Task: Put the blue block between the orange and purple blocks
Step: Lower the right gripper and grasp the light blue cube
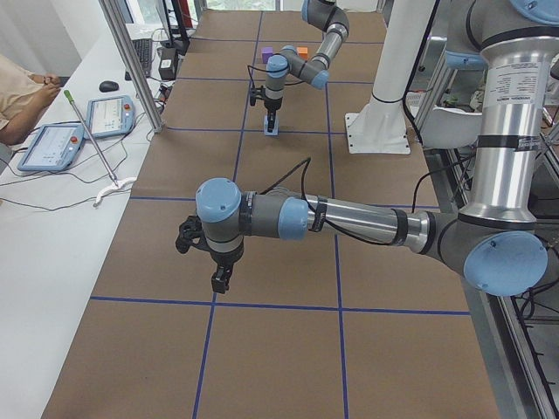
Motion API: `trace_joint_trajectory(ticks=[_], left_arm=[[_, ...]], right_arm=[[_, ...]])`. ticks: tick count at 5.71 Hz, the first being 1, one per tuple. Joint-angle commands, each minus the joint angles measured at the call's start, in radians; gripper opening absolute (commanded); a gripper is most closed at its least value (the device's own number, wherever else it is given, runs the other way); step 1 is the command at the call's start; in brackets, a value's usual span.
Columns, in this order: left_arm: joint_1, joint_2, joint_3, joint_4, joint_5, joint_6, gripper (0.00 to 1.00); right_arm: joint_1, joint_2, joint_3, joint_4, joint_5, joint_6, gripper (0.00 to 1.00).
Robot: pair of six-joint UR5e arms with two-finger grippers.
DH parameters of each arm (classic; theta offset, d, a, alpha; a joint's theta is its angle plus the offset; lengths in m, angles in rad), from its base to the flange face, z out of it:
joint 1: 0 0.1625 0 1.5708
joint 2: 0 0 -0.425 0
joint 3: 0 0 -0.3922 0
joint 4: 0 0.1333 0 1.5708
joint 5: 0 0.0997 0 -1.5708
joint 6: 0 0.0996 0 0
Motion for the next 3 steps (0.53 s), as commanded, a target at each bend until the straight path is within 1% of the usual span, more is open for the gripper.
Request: trace_joint_trajectory(ticks=[1,2,3], left_arm=[[0.0,0.0,0.001,0.0,0.0,-0.001,1.0],[0.0,0.002,0.001,0.0,0.001,-0.003,1.0],[-0.001,0.003,0.011,0.0,0.001,-0.003,1.0]], right_arm=[[0.022,-0.01,0.052,-0.003,0.01,-0.013,0.0],[0.071,-0.074,0.142,-0.012,0.032,-0.02,0.0],[0.158,-0.205,0.277,-0.012,0.118,-0.101,0.0]])
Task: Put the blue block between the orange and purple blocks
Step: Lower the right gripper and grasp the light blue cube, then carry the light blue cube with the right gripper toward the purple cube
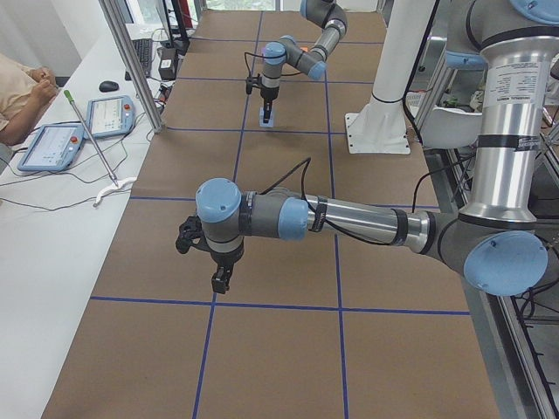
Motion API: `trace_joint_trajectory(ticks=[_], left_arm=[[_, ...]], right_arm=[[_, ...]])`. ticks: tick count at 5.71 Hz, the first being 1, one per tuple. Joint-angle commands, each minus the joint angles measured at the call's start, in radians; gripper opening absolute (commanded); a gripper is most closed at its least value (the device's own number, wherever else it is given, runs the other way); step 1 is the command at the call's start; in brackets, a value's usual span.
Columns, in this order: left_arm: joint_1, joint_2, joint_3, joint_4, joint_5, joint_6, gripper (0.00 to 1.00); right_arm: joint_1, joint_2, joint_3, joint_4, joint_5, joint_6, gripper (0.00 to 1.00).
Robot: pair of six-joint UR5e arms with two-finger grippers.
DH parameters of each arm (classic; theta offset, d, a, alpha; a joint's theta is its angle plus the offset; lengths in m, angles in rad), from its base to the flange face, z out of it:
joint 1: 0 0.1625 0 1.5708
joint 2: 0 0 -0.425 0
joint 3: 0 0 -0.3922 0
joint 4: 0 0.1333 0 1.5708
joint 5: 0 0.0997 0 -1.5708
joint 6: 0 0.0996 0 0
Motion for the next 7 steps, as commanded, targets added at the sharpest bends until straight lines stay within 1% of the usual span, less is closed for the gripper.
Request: trace_joint_trajectory(ticks=[1,2,3,4,5,6,7], left_arm=[[-0.001,0.004,0.009,0.001,0.002,-0.006,1.0],[-0.001,0.033,0.0,-0.005,0.002,0.003,1.0],[-0.001,0.05,0.0,-0.044,0.002,0.0,1.0],[-0.001,0.053,0.0,-0.067,0.002,-0.003,1.0],[-0.001,0.059,-0.003,-0.071,0.002,0.003,1.0],[0.0,0.06,-0.003,-0.071,0.002,0.003,1.0],[0.0,0.06,-0.003,-0.071,0.002,0.003,1.0]], right_arm=[[0.193,-0.235,0.218,-0.002,0.163,-0.215,0.0],[0.302,-0.324,0.251,-0.001,0.232,-0.358,0.0],[0.394,-0.422,0.264,0.007,0.277,-0.512,0.0],[0.485,-0.543,0.276,0.015,0.309,-0.661,0.01],[0.557,-0.657,0.291,0.05,0.328,-0.77,0.05],[0.564,-0.755,0.291,0.144,0.342,-0.77,0.09],[0.564,-0.821,0.317,0.207,0.362,-0.72,0.11]])
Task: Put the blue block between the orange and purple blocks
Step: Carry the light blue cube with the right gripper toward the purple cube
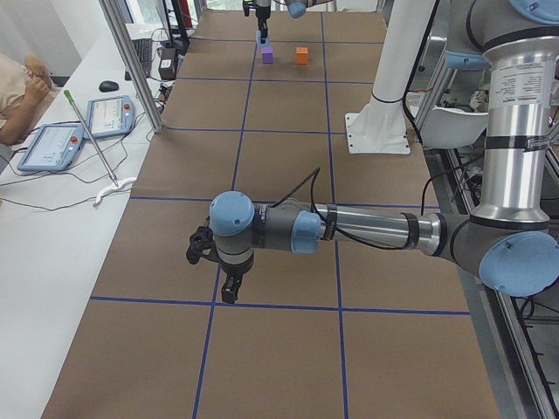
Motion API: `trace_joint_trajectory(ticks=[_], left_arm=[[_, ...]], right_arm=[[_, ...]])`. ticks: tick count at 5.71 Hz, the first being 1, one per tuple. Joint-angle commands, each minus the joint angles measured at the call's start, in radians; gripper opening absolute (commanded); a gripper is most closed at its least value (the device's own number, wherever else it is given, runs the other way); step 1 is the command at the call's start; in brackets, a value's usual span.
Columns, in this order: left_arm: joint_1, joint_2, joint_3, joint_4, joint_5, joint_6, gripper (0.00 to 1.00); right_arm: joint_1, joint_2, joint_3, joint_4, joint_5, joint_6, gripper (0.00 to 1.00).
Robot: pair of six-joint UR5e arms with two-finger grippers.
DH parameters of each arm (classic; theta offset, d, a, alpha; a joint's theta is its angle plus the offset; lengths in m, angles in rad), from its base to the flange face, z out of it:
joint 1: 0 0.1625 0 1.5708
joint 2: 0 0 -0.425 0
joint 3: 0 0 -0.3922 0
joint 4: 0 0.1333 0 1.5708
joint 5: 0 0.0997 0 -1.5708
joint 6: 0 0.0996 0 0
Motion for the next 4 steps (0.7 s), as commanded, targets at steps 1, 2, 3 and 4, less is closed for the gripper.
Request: trace_joint_trajectory(ticks=[1,2,3,4], left_arm=[[0.001,0.001,0.0,-0.001,0.0,0.002,1.0],[0.001,0.001,0.0,-0.001,0.0,0.002,1.0],[0.001,0.001,0.0,-0.001,0.0,0.002,1.0],[0.001,0.001,0.0,-0.001,-0.001,0.002,1.0]], right_arm=[[-0.006,-0.086,0.045,0.101,0.016,0.21,0.11],[-0.053,-0.13,0.035,0.191,-0.001,0.234,0.11],[-0.084,-0.141,0.031,0.213,-0.013,0.257,0.11],[-0.119,-0.17,0.03,0.23,-0.059,0.27,0.11]])
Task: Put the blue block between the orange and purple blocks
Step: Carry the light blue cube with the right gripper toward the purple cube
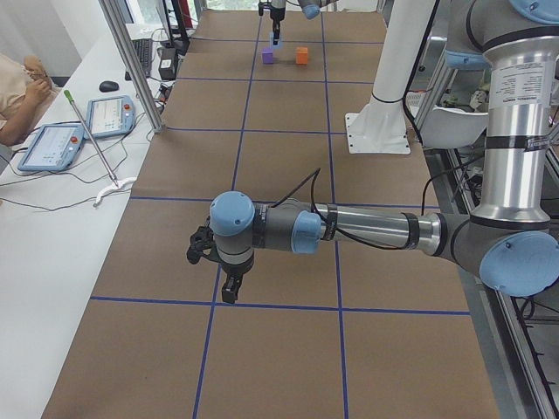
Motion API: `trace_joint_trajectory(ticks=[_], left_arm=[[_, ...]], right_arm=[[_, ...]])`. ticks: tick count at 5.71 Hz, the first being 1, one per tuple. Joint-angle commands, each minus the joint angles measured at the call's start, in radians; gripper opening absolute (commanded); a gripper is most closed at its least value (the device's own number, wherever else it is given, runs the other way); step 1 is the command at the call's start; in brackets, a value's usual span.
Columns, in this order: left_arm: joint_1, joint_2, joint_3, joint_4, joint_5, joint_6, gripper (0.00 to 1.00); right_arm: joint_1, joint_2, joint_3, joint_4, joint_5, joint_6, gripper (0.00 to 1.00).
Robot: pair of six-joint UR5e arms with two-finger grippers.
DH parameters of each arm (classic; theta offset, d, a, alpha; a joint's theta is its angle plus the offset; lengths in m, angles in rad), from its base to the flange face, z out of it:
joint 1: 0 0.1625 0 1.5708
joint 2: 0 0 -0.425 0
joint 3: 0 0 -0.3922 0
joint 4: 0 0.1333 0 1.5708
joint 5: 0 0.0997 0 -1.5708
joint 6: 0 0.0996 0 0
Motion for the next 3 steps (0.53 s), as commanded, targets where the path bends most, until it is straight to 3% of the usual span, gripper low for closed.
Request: trace_joint_trajectory(ticks=[1,3], left_arm=[[0.0,0.0,0.0,0.0,0.0,0.0,1.0],[0.0,0.0,0.0,0.0,0.0,0.0,1.0]], right_arm=[[-0.043,-0.065,-0.002,0.072,-0.042,0.033,0.11],[-0.097,-0.078,-0.005,0.095,-0.071,0.06,0.15]])
